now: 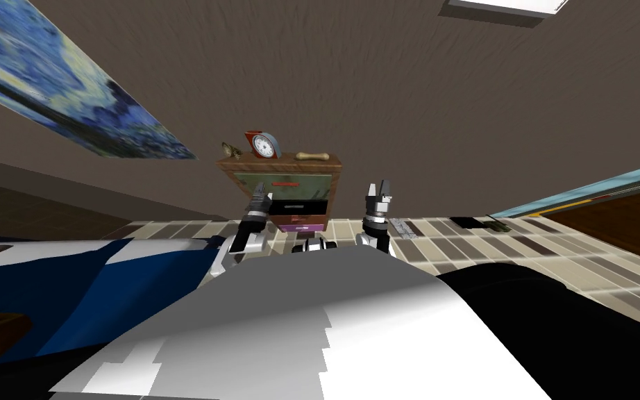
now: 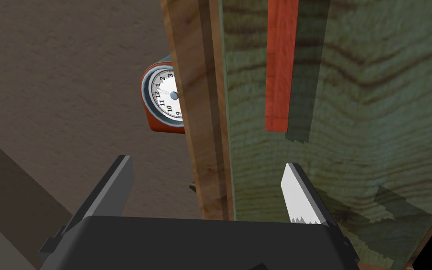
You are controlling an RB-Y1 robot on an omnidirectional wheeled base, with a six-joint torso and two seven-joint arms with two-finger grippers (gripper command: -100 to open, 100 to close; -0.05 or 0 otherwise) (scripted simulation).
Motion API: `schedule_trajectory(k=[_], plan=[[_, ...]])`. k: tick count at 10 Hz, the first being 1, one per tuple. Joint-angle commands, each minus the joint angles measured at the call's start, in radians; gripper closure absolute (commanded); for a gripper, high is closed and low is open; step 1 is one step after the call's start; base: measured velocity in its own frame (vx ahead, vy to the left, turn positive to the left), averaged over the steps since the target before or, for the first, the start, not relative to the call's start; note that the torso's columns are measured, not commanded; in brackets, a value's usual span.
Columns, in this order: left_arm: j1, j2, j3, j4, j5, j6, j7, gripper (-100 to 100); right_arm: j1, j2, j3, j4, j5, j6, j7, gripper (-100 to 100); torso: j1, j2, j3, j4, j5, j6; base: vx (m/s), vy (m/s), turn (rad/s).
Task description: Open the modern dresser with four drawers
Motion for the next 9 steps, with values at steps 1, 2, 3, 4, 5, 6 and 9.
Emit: schedule_trajectory(k=[1, 2, 3, 4, 5, 6, 9], plan=[[-0.02, 0.023, -0.01, 0.016, -0.006, 0.063, 0.007, -100, 0.0, 0.0, 0.0, 0.0, 0.0, 0.0, 0.0, 0, 0.0, 0.0, 0.0, 0.0, 0.0, 0.0, 0.046, 0.027, -0.062], [-0.028, 0.031, -0.014, 0.024, -0.008, 0.086, 0.009, -100, 0.0, 0.0, 0.0, 0.0, 0.0, 0.0, 0.0, 0, 0.0, 0.001, 0.0, 0.0, 0.0, 0.0, 0.042, 0.027, -0.069], [-0.036, 0.039, -0.018, 0.031, -0.011, 0.108, 0.012, -100, 0.0, 0.0, 0.0, 0.0, 0.0, 0.0, 0.0, 0, 0.0, 0.001, 0.0, 0.0, 0.0, 0.0, 0.046, 0.034, -0.057], [-0.044, 0.047, -0.022, 0.038, -0.013, 0.129, 0.014, -100, 0.0, 0.0, 0.0, 0.0, 0.0, 0.0, 0.0, 0, 0.0, 0.0, 0.0, 0.0, 0.0, 0.0, 0.043, 0.036, -0.062], [-0.051, 0.054, -0.026, 0.045, -0.015, 0.149, 0.016, -100, 0.0, 0.0, 0.0, 0.0, 0.0, 0.0, 0.0, 0, 0.0, 0.0, 0.0, 0.0, 0.0, 0.0, 0.04, 0.025, -0.066], [-0.058, 0.062, -0.029, 0.051, -0.017, 0.166, 0.018, -100, 0.0, 0.0, 0.0, 0.0, 0.0, 0.0, 0.0, 0, 0.0, 0.001, 0.0, 0.0, 0.0, 0.0, 0.039, 0.02, -0.052], [-0.068, 0.074, -0.032, 0.058, -0.018, 0.189, 0.022, -100, 0.0, 0.0, 0.0, 0.0, 0.0, 0.0, 0.0, 0, 0.0, 0.001, 0.0, 0.0, 0.0, 0.0, 0.029, 0.019, -0.039]])
